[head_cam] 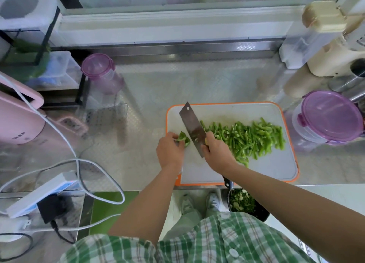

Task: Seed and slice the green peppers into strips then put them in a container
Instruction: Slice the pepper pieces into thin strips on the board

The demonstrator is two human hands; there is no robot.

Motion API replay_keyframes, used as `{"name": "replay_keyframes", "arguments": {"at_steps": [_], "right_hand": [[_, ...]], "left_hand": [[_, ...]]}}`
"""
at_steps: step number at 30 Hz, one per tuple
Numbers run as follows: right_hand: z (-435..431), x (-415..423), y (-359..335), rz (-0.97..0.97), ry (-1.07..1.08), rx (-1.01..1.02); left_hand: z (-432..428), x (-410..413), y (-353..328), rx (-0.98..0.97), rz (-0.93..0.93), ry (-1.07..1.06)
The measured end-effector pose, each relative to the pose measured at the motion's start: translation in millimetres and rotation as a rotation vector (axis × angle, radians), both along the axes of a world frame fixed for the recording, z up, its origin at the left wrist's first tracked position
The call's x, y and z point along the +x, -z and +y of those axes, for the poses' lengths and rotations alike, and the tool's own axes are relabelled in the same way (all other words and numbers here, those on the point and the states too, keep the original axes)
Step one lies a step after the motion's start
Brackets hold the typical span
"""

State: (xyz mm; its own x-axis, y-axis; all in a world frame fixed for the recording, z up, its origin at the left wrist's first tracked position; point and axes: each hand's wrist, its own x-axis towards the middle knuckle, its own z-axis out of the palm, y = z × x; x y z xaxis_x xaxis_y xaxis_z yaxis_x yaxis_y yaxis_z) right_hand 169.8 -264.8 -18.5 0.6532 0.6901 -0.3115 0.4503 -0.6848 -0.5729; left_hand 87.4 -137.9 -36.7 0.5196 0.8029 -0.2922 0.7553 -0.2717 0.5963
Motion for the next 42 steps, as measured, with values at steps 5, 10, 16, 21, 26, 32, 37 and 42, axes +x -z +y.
{"name": "replay_keyframes", "arguments": {"at_steps": [5, 10, 16, 21, 26, 32, 37, 42], "right_hand": [[3, -5, -2, -0.016, -0.010, -0.031], [3, -4, -4, -0.020, -0.036, -0.064], [1, -4, -5, -0.080, -0.075, -0.132], [7, -8, -7, -0.141, -0.107, -0.241], [20, -9, -7, -0.183, -0.144, -0.322], [29, -3, -1, -0.171, -0.074, -0.287], [26, 2, -2, -0.093, -0.006, -0.141], [17, -1, -11, -0.095, -0.099, -0.114]], "left_hand": [[-10, 7, -1, -0.057, -0.007, 0.008], [-11, 9, 0, -0.058, 0.040, 0.029], [-15, 16, -3, -0.156, -0.008, -0.046], [-12, 20, -5, -0.119, 0.013, -0.043], [-12, 22, -10, -0.118, 0.000, -0.027], [-7, 12, -6, -0.146, -0.009, -0.041], [-6, 5, -5, -0.172, -0.042, -0.052], [-7, 11, -6, -0.149, -0.024, -0.024]]}}
